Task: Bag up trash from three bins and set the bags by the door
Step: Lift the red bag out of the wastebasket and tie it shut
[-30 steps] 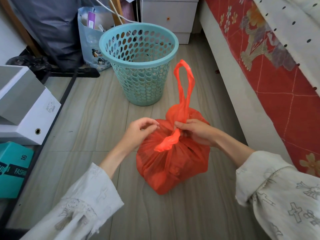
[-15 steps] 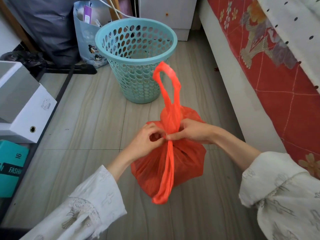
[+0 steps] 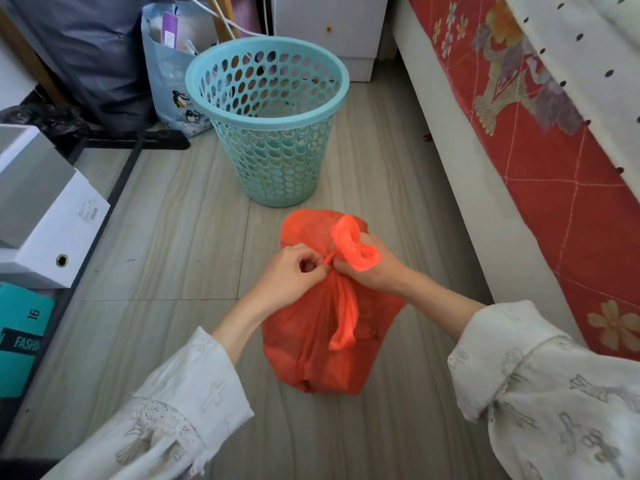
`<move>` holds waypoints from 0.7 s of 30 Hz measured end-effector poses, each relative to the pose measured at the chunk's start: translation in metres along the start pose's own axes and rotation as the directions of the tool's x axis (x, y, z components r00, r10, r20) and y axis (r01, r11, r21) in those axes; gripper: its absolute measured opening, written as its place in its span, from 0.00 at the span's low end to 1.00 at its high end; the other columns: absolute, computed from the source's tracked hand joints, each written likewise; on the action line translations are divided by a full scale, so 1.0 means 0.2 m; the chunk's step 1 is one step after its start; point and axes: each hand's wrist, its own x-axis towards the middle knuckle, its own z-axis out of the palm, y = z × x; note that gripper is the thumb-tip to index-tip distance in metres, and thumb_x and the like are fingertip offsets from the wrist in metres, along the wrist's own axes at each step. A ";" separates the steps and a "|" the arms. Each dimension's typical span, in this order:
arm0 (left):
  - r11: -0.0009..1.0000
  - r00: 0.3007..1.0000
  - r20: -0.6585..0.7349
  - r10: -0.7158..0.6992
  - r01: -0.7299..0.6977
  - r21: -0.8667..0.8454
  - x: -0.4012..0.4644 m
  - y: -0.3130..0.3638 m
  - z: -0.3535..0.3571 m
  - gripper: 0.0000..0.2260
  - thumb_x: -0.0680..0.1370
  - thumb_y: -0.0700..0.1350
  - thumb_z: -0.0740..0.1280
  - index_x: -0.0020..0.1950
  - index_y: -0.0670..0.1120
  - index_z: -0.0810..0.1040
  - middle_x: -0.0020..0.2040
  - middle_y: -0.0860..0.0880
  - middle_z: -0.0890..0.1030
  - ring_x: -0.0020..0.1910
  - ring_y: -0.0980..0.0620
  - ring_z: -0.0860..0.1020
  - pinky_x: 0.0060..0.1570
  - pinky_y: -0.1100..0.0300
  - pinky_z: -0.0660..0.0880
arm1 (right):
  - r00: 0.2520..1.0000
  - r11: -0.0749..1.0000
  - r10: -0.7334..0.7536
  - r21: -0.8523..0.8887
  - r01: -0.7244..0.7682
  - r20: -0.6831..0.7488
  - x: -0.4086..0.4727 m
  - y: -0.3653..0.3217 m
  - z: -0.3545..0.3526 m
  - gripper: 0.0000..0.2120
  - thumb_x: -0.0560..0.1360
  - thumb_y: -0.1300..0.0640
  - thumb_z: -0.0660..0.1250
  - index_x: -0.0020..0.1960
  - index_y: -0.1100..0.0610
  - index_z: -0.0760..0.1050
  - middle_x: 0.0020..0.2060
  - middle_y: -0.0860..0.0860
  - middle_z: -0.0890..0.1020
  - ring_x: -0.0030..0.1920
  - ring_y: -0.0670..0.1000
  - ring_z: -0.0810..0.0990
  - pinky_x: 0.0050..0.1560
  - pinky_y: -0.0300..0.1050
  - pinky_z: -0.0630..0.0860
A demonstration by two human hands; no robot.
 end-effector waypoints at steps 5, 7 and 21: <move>0.999 1.000 0.000 -0.028 0.028 0.027 -0.02 -0.01 0.02 0.03 0.71 0.40 0.69 0.37 0.46 0.78 0.31 0.55 0.70 0.30 0.63 0.70 0.33 0.71 0.63 | 0.948 0.896 0.311 0.355 -0.268 -0.067 0.05 0.08 0.04 0.06 0.58 0.63 0.69 0.36 0.60 0.78 0.32 0.50 0.79 0.33 0.45 0.74 0.35 0.40 0.71; 0.999 1.000 -0.005 -0.024 0.024 0.032 -0.03 0.01 0.03 0.02 0.71 0.40 0.70 0.38 0.43 0.79 0.31 0.56 0.70 0.30 0.62 0.70 0.34 0.71 0.63 | 0.927 0.816 0.374 0.480 -0.324 -0.011 0.03 0.08 0.03 0.07 0.61 0.68 0.68 0.39 0.61 0.79 0.30 0.49 0.78 0.28 0.42 0.73 0.31 0.36 0.68; 0.993 0.988 -0.096 -0.119 0.121 0.011 -0.08 -0.04 0.01 0.03 0.72 0.44 0.70 0.41 0.44 0.81 0.39 0.49 0.81 0.37 0.56 0.75 0.41 0.66 0.69 | 0.892 0.448 0.331 0.781 -0.436 0.308 0.02 0.12 0.09 0.19 0.72 0.76 0.54 0.40 0.55 0.74 0.35 0.49 0.82 0.42 0.47 0.77 0.45 0.39 0.72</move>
